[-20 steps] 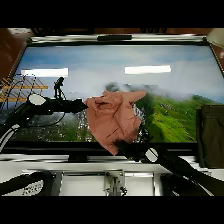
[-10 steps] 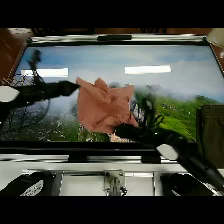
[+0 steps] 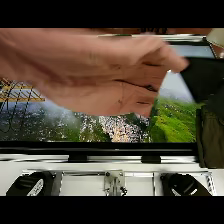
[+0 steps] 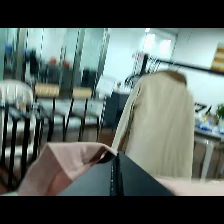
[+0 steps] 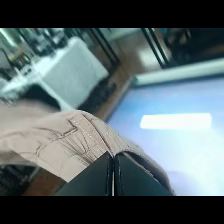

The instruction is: Fold the shirts.

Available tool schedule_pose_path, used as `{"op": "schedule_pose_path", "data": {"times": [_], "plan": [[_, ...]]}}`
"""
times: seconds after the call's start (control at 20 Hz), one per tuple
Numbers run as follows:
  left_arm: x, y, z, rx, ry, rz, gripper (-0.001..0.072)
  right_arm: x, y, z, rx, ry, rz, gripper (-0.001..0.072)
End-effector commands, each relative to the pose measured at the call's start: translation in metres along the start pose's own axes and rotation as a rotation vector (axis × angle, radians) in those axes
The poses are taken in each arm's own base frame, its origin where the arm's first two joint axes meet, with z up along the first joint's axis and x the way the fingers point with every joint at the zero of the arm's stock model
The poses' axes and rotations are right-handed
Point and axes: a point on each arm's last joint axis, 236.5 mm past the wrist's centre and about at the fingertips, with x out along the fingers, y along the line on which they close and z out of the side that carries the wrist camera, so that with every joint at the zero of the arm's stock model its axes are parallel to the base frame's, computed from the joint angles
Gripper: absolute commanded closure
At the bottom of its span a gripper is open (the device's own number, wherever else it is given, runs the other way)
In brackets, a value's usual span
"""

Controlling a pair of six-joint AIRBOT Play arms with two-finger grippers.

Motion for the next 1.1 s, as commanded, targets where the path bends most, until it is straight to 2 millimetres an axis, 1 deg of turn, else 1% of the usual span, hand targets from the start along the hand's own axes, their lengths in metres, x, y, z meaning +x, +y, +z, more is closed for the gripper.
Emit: {"op": "schedule_pose_path", "data": {"times": [0.0, 0.05, 0.1, 0.2, 0.3, 0.4, 0.5, 0.6, 0.65, 0.7, 0.75, 0.8, 0.85, 0.9, 0.95, 1.0, 1.05], "plan": [[-0.039, -0.035, 0.032, 0.000, -0.051, -0.003, 0.0675, -0.030, 0.018, 0.017, 0.017, -0.005, 0.027, 0.0658], [-0.039, -0.028, 0.014, -0.010, 0.024, 0.028, 0.0675, -0.027, 0.006, -0.003, 0.034, 0.080, -0.026, 0.0658], [-0.039, -0.016, -0.010, -0.014, 0.123, 0.072, 0.0675, -0.024, -0.010, -0.025, 0.052, 0.175, -0.093, 0.0658], [-0.043, 0.020, -0.072, -0.046, 0.355, 0.184, 0.0675, -0.021, -0.046, -0.080, 0.079, 0.413, -0.257, 0.0658], [-0.046, 0.055, -0.137, -0.097, 0.555, 0.264, 0.0674, -0.015, -0.080, -0.128, 0.078, 0.613, -0.397, 0.0657], [-0.040, 0.084, -0.194, -0.168, 0.675, 0.300, 0.0674, 0.004, -0.114, -0.171, 0.080, 0.749, -0.506, 0.0658], [-0.033, 0.119, -0.265, -0.254, 0.816, 0.339, 0.0674, 0.037, -0.147, -0.210, 0.079, 0.821, -0.575, 0.0658], [-0.029, 0.153, -0.337, -0.336, 0.950, 0.379, 0.0674, 0.087, -0.176, -0.250, 0.079, 0.836, -0.589, 0.0658], [-0.024, 0.171, -0.366, -0.353, 0.994, 0.395, 0.0674, 0.112, -0.189, -0.266, 0.079, 0.832, -0.588, 0.0658], [-0.014, 0.193, -0.393, -0.367, 1.008, 0.420, 0.0674, 0.137, -0.202, -0.280, 0.088, 0.819, -0.581, 0.0658], [-0.003, 0.212, -0.415, -0.390, 0.998, 0.449, 0.0673, 0.162, -0.218, -0.292, 0.111, 0.795, -0.567, 0.0658], [0.009, 0.230, -0.436, -0.424, 0.981, 0.474, 0.0673, 0.183, -0.236, -0.299, 0.158, 0.761, -0.563, 0.0658], [0.018, 0.245, -0.454, -0.454, 0.969, 0.494, 0.0674, 0.197, -0.255, -0.301, 0.224, 0.717, -0.570, 0.0658], [0.026, 0.257, -0.470, -0.484, 0.958, 0.510, 0.0674, 0.210, -0.275, -0.297, 0.293, 0.657, -0.575, 0.0658], [0.035, 0.269, -0.484, -0.507, 0.938, 0.528, 0.0674, 0.220, -0.293, -0.289, 0.337, 0.595, -0.578, 0.0658], [0.043, 0.282, -0.493, -0.522, 0.903, 0.551, 0.0674, 0.228, -0.311, -0.276, 0.374, 0.521, -0.582, 0.0657], [0.051, 0.294, -0.498, -0.524, 0.863, 0.573, 0.0674, 0.232, -0.327, -0.262, 0.395, 0.455, -0.588, 0.0657]]}}
